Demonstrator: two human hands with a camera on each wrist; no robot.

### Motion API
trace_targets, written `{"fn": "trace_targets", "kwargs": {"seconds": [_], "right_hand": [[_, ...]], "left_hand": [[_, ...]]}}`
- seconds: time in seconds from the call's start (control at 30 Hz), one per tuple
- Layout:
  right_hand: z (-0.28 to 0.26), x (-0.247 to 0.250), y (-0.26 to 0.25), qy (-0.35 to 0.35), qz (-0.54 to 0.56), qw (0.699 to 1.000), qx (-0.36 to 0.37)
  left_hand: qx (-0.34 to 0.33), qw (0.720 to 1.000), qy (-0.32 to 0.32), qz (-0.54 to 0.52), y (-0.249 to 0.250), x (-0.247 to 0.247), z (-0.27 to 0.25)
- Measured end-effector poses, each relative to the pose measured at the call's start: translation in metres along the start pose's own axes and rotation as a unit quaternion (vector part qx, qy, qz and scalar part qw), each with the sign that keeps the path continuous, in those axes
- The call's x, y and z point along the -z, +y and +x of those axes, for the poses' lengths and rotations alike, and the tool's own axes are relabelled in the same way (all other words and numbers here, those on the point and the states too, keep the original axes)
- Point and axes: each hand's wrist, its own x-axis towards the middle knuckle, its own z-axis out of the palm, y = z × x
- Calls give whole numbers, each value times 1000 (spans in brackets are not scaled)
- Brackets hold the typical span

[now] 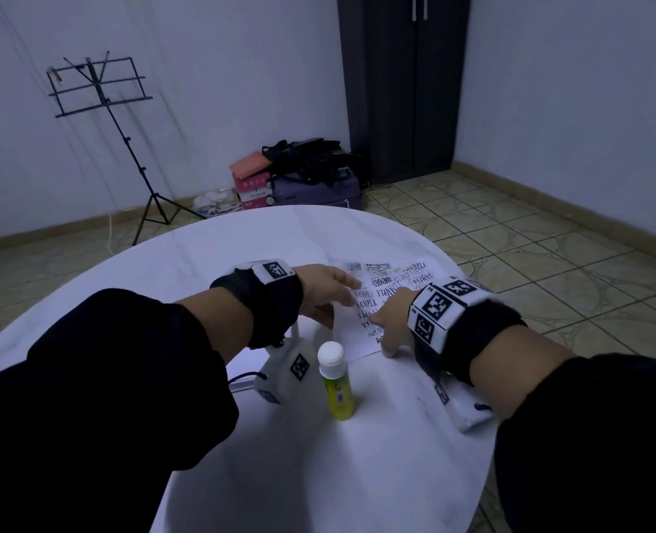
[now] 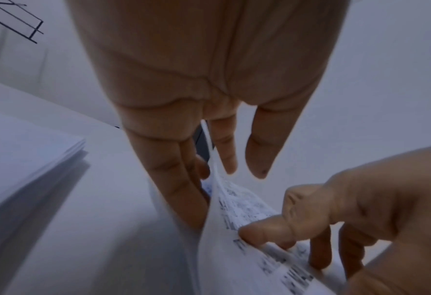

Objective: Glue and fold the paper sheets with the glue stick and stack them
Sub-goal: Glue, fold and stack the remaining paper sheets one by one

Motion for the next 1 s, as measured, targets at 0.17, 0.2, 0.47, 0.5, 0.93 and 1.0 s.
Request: {"fn": "trace_targets", "kwargs": {"seconds": [0.17, 0.2, 0.47, 0.5, 0.93, 1.0], "right_hand": [[-2, 1, -1, 0, 3, 1000, -17], [-2, 1, -1, 2, 4, 1000, -18], [-23, 3, 7, 17, 77, 997, 10], [-28, 2, 10, 34, 91, 995, 7], [-39, -13, -19, 50, 131, 984, 107], [-35, -12, -24, 53, 76, 990, 106]], "left_hand": [[34, 999, -38, 18, -7, -6, -1], [31, 999, -43, -11, -8, -6, -2], [35, 987, -28, -156, -16, -3, 3], [39, 983, -25, -175, -16, -3, 4], [42, 969, -38, -240, -11, 0, 6], [41, 972, -39, -229, -12, 0, 5]]}}
